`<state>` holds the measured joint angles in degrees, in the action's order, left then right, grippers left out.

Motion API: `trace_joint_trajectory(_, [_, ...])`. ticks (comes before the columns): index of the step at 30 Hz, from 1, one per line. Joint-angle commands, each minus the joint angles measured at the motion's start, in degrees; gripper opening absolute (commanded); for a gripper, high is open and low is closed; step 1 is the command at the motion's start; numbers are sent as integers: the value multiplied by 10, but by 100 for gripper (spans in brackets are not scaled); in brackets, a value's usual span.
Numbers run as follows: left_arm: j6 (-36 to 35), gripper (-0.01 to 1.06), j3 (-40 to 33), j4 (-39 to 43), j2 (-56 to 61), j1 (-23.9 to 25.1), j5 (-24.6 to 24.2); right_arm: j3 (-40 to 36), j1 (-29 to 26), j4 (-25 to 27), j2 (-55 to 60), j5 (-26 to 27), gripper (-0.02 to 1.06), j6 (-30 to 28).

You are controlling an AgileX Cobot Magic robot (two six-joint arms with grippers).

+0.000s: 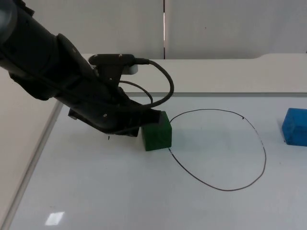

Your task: Push the two cubes into the marked area.

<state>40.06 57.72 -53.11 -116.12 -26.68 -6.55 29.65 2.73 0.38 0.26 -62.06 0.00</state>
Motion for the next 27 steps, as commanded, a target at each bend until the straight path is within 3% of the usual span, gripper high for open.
trace_joint_trajectory(1, [2, 0, 3, -9, 1, -3, 9, -1, -2, -1, -3, 2, 105, -4])
trace_joint_trajectory(7, [2, 0, 3, -9, 1, -13, 8, -1, -2, -1, -3, 2, 105, -4])
trace_joint_trajectory(11, [7, 0, 3, -6, 1, -30, 43, -1, -2, -1, -3, 2, 105, -4])
trace_joint_trajectory(27, [6, 0, 3, -6, 1, -36, 39, -1, -2, -1, -3, 2, 105, -4])
